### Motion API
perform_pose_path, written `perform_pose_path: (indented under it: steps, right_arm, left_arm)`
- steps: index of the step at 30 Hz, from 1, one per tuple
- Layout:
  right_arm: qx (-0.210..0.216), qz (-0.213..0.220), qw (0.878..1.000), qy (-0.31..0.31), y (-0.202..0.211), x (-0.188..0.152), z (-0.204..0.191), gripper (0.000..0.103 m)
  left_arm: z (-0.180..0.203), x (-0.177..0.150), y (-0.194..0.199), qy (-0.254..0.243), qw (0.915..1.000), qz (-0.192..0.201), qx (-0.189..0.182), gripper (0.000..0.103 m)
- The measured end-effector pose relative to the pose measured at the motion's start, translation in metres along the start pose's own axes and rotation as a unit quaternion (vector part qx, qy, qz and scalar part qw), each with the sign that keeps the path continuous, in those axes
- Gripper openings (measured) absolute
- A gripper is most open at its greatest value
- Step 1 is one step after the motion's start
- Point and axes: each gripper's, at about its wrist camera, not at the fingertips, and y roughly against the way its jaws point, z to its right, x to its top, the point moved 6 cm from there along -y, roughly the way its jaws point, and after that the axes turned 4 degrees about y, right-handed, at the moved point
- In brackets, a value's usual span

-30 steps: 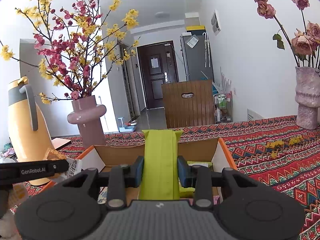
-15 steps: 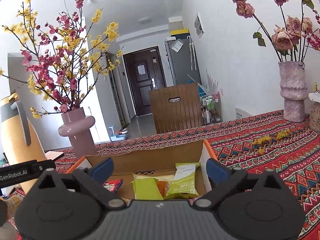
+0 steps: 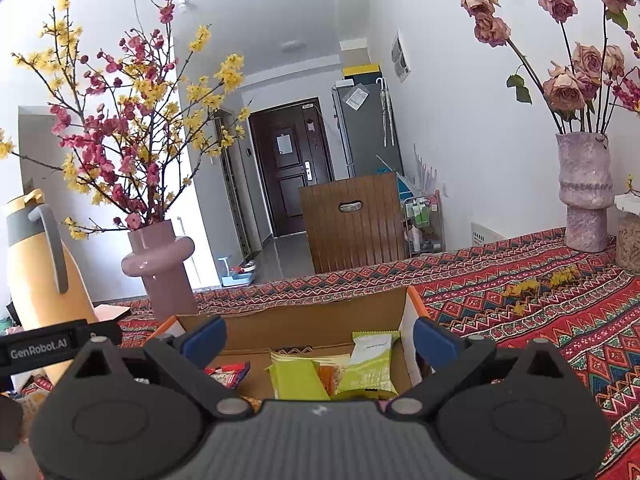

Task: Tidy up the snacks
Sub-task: 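Withdraw both tools from the box back over the pile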

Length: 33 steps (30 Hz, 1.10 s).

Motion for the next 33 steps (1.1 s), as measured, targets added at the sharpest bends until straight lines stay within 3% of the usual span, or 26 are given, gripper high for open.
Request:
perform_pose_path:
  steps: [7, 14, 23, 33]
  right_arm:
    - [0.012, 0.002, 1.0, 0.01, 0.031, 0.01, -0.007, 0.103]
    - [0.029, -0.008, 0.999, 0.025, 0.063, 0.002, -0.015, 0.103]
    - [0.04, -0.037, 0.998, 0.03, 0.095, -0.031, -0.021, 0.103]
    - [0.037, -0.083, 0.996, 0.024, 0.105, -0.074, -0.013, 0.103]
  left_arm:
    - [-0.004, 0.012, 0.024, 0.007, 1.0, 0.006, -0.001, 0.103]
    - [-0.015, 0.004, 0.052, -0.008, 0.9999, -0.006, 0.001, 0.103]
    - [-0.039, -0.028, 0.077, -0.017, 0.9983, -0.055, -0.009, 0.103]
    - [-0.059, -0.065, 0.094, -0.032, 0.9969, -0.072, -0.007, 0.103]
